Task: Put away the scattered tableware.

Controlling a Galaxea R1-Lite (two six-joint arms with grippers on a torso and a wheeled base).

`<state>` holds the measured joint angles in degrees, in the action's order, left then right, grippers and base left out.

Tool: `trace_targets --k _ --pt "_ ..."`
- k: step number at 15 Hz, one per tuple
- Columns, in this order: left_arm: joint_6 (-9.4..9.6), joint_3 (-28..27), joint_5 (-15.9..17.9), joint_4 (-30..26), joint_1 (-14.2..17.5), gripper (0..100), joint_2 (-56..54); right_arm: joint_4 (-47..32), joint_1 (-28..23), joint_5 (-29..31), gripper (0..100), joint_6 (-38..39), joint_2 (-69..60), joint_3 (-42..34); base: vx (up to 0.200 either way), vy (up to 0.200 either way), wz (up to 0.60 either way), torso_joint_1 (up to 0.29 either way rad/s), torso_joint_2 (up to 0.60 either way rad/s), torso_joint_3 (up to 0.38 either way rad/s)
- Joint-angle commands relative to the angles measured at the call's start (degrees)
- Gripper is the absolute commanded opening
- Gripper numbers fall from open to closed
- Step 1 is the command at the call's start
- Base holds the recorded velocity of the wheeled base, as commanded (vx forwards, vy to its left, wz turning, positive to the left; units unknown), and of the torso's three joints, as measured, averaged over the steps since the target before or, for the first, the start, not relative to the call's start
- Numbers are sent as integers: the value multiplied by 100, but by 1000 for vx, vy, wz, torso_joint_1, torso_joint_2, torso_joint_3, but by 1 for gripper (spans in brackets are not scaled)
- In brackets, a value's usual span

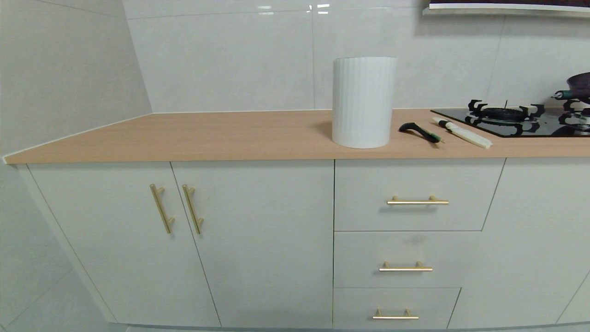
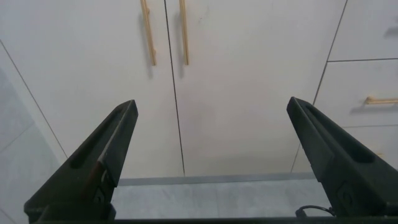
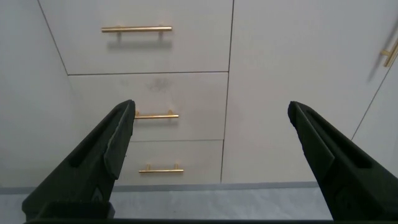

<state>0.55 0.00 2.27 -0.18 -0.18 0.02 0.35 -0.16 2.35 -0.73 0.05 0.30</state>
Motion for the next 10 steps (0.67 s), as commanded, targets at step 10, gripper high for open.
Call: trace_targets --k 10 --pt "-2 0 2 1 1 100 -2 -194 517 -1404 100 108 3906 1578 0 0 0 0 0 0"
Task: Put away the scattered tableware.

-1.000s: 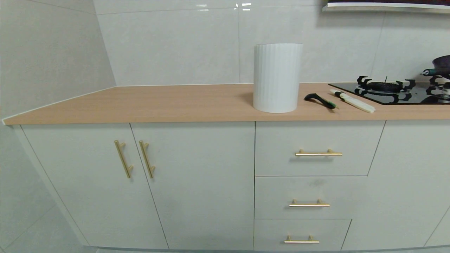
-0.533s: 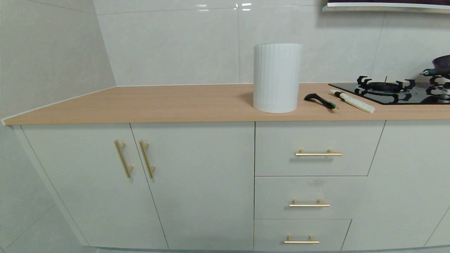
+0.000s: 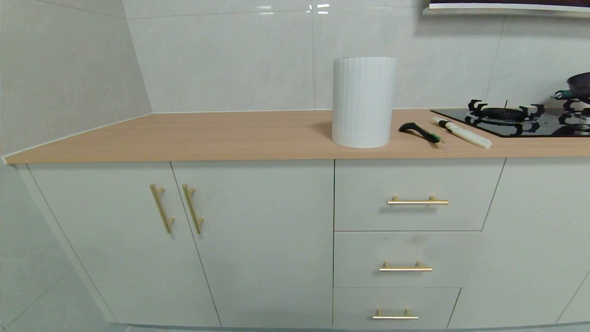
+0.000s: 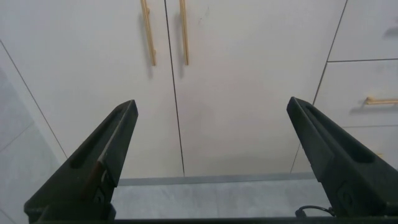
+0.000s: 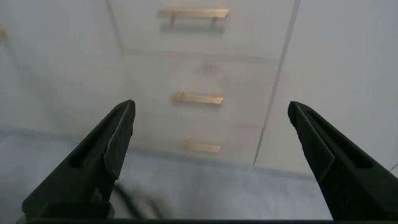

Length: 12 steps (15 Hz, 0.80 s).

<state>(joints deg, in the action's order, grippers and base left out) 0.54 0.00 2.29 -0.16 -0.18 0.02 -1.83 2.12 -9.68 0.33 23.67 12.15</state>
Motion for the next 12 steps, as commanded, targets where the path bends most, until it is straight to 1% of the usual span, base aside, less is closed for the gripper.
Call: trace_targets --k 1,2,3,6,7,9,10,12 --pt "-1 0 -1 -2 1 100 -2 51 465 -192 100 2 2071 542 0 0 0 0 0 0" --pt "-1 0 -1 -2 1 100 -2 139 640 -201 100 11 2836 753 0 0 0 0 0 0" --pt "-1 0 -1 -2 1 100 -2 367 676 -201 100 11 3592 955 0 0 0 0 0 0" --pt "-1 0 -1 -2 1 100 -2 1510 676 -192 100 2 5727 1369 0 0 0 0 0 0" --pt "-1 0 -1 -2 1 100 -2 1598 676 -192 100 2 5886 1395 0 0 0 0 0 0" --pt "-1 0 -1 -2 1 100 -2 2758 684 -175 100 2 7731 1720 0 0 0 0 0 0" --pt "-1 0 -1 -2 1 100 -2 3145 684 -166 100 2 8285 1817 0 0 0 0 0 0" --pt "-1 0 -1 -2 1 100 -2 3584 772 -122 100 2 9164 2124 0 0 0 0 0 0"
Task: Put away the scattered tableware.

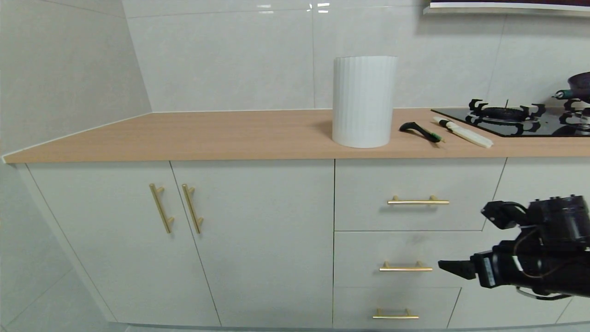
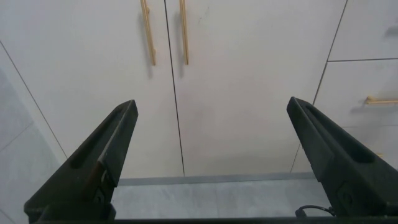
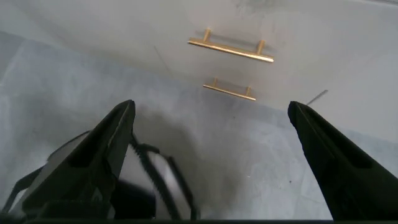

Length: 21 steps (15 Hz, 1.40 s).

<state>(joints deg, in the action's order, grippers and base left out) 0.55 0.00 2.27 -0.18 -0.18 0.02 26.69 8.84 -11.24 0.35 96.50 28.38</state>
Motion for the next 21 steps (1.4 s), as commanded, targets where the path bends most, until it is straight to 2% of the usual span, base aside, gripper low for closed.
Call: trace_targets --k 1,5,6,9,11,15,21 --pt "-2 0 2 1 1 100 -2 812 136 113 100 0 2154 642 0 0 0 0 0 0" --pt "-2 0 2 1 1 100 -2 1366 373 412 100 35 3112 845 0 0 0 0 0 0" --pt "-2 0 2 1 1 100 -2 1875 408 614 100 228 3340 845 0 0 0 0 0 0" --pt "-2 0 2 1 1 100 -2 2535 399 957 100 430 3911 1047 0 0 0 0 0 0" --pt "-2 0 2 1 1 100 -2 2587 408 1247 100 439 4034 1135 0 0 0 0 0 0" --pt "-2 0 2 1 1 100 -2 2543 408 1476 100 738 4210 1486 0 0 0 0 0 0" --pt "-2 0 2 1 1 100 -2 2517 408 1766 100 756 4527 1829 0 0 0 0 0 0"
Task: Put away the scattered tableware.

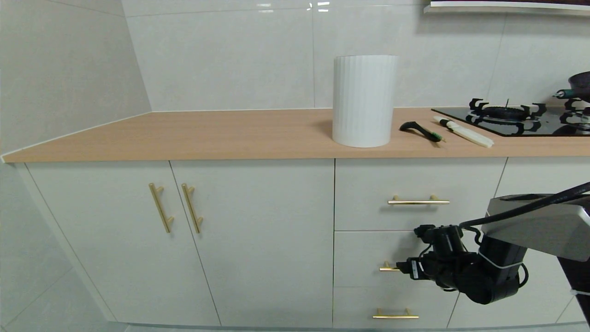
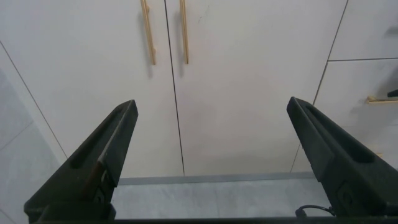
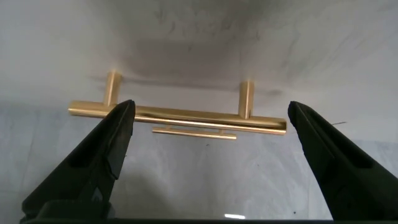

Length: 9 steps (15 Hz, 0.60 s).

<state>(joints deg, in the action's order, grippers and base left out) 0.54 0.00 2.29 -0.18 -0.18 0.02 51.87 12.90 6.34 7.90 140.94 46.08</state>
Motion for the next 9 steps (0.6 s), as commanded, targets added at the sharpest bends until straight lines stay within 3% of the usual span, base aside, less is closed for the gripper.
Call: trace_targets --k 1,9 --pt "8 0 -1 1 1 100 -2 -10 2 113 100 -8 145 94 0 0 0 0 0 0" --pt "8 0 -1 1 1 100 -2 -379 20 210 100 -8 136 164 0 0 0 0 0 0"
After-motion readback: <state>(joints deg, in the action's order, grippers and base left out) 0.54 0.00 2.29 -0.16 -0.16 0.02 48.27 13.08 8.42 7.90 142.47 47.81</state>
